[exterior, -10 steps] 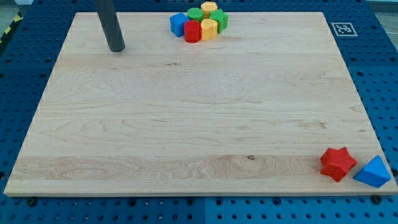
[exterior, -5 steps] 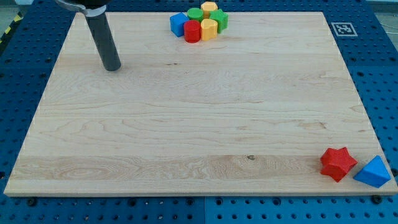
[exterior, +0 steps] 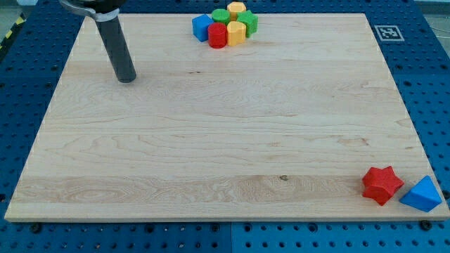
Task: Push the yellow hexagon towards the top right of the board
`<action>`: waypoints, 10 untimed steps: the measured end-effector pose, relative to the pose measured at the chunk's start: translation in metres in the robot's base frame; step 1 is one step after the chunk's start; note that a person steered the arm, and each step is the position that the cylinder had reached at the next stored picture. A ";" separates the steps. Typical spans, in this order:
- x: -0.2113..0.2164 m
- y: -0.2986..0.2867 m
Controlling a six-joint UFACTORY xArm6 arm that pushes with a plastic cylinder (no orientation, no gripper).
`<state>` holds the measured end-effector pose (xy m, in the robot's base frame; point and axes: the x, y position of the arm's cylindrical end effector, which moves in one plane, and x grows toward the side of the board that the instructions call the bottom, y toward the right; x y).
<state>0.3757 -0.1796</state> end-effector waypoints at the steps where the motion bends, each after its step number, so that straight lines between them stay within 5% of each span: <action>1: -0.023 0.000; 4: -0.136 -0.004; 10: -0.182 0.112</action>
<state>0.1935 -0.0677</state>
